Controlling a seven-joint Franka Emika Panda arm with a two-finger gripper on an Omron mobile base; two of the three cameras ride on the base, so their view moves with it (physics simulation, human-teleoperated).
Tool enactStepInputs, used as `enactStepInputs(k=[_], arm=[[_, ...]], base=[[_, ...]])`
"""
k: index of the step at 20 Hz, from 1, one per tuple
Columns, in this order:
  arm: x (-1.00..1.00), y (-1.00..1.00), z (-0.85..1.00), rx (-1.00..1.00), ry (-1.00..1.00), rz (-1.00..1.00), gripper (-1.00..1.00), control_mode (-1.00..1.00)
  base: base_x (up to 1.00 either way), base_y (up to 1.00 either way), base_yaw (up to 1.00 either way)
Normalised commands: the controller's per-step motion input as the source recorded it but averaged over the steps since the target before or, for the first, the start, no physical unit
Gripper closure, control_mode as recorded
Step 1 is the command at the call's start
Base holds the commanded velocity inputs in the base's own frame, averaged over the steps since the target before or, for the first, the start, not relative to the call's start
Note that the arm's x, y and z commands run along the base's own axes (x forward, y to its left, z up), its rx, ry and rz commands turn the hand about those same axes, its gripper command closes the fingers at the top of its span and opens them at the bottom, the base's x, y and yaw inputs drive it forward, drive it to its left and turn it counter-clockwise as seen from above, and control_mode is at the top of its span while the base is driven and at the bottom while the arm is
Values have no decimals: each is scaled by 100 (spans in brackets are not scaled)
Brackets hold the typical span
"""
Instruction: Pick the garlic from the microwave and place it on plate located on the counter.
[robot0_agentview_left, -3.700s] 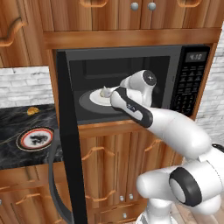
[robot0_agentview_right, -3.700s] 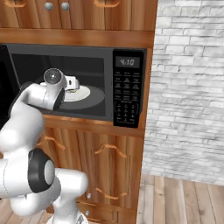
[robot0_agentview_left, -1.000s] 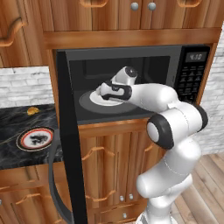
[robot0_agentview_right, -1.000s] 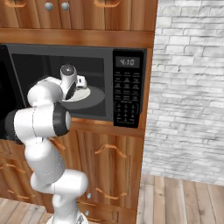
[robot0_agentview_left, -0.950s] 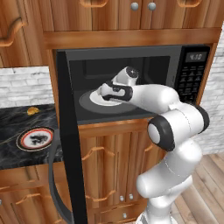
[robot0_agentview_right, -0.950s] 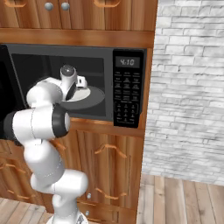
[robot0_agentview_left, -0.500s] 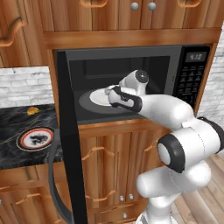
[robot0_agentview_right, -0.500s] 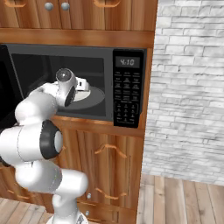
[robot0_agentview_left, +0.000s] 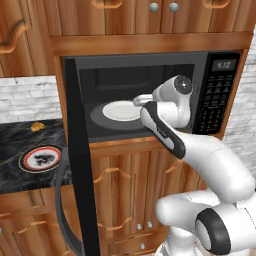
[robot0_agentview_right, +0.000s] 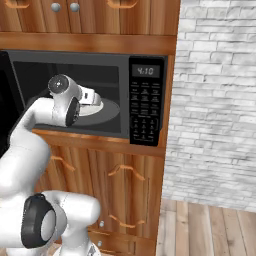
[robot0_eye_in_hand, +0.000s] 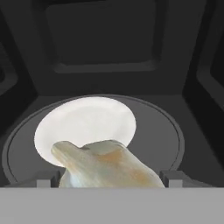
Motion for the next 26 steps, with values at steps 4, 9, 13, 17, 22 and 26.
enactStepInputs(k=[4, 9, 13, 17, 22, 26], arm=[[-100, -14, 3, 0, -4, 0, 100, -100], [-100, -17, 14, 0, -2, 0, 100, -100], [-100, -4, 38, 0, 0, 0, 100, -100], [-100, -7, 43, 0, 0, -2, 100, -100], [-94, -18, 43, 0, 7, -4, 100, -100], [-76, -14, 13, 0, 9, -5, 100, -100]], base=[[0, 0, 0], [0, 0, 0], [0, 0, 0], [0, 0, 0], [0, 0, 0], [0, 0, 0]])
